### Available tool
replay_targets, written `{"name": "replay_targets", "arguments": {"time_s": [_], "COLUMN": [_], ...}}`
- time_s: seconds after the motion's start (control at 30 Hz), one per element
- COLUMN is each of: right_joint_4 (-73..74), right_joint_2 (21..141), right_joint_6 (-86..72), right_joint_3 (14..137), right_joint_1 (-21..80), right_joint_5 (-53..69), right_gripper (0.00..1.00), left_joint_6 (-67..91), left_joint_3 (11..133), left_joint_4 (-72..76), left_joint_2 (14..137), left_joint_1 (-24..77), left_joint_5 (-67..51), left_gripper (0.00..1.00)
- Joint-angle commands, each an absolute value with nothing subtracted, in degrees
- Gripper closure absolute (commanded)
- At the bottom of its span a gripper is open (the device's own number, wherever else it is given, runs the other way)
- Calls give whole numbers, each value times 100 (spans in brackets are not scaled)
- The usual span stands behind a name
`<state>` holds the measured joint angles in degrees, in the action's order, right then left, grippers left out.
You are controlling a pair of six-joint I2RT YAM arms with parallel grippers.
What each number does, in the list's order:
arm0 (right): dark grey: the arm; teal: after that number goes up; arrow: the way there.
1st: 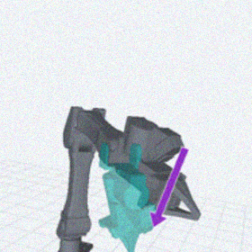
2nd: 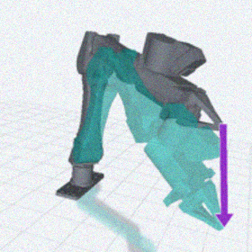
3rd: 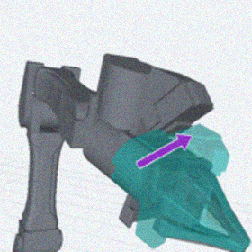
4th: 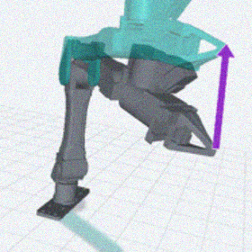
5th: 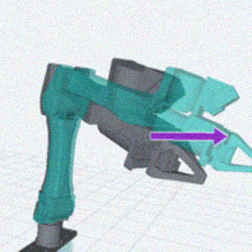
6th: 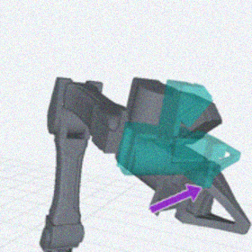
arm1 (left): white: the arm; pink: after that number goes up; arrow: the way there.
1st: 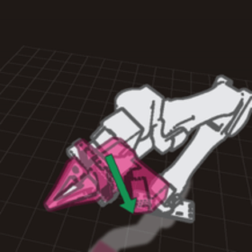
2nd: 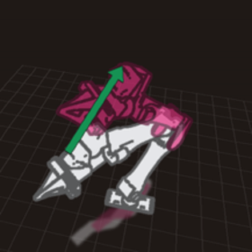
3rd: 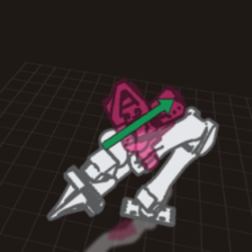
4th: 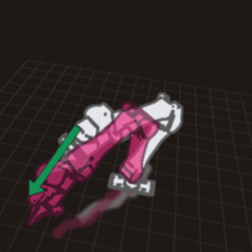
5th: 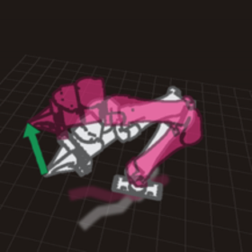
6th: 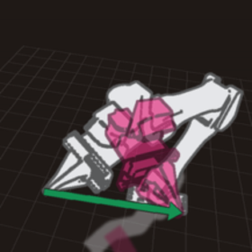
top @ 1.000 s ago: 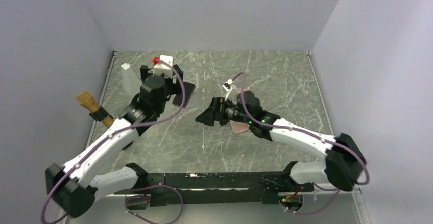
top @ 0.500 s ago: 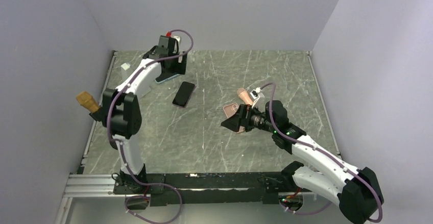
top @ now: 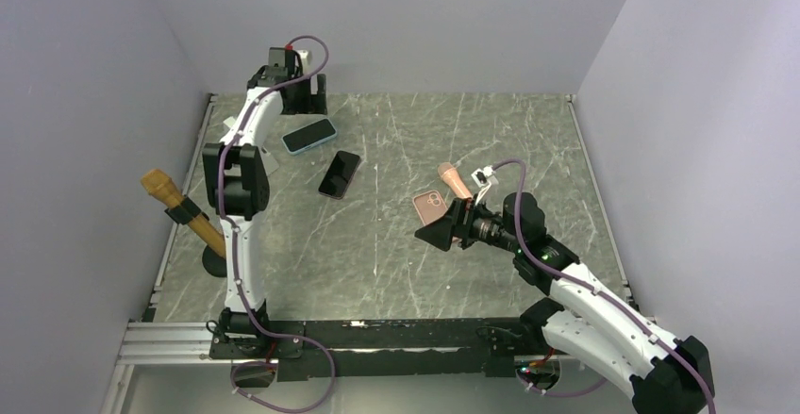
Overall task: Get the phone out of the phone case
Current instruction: Pick up the phone at the center of the board.
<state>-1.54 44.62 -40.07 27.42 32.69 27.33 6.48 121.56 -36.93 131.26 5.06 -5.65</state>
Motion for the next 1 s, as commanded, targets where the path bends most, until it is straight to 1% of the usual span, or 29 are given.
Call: {"name": "replay_targets", "arguments": {"time_s": [0.0,0.1,0.3,0.43,0.47,0.63,0.7,0.97], "right_joint_4": [-216,-179,-278,-279,-281,-306,-284,-166], "right_joint_2": [4321,4221,4177,4166,4164,4090,4064,3865], "right_joint_6": [-4020,-3976,-4015,-4033,-4038,-4086,-4087,-4035], "right_joint_3": [2762,2767,2753,2771,2776,2788,2811,2798], "right_joint_1": [3246,3243,3228,3223,3226,3214,3216,3204], "right_joint_5": [2790,2697,2654,2602,2603,2576,2573,2563], "right_gripper": [0,0,0,0,0,0,0,0], "left_joint_6": [655,874,1095,1460,1565,2190,2328,2028], "left_joint_3": [12902,12805,13197,13137,13136,13194,13098,12676], "left_joint_4": [-4011,-3746,-3646,-3498,-3528,-3877,-3968,-4129], "left_joint_2": [13721,13855,14208,14302,14323,14436,14398,14135], "left_joint_1": [278,118,47,18,-105,-135,-143,-97], "left_joint_5": [-1055,-1502,-1278,-1564,-1513,-1863,-1813,-1553], "left_gripper": [1,1,0,1,1,1,1,1]}}
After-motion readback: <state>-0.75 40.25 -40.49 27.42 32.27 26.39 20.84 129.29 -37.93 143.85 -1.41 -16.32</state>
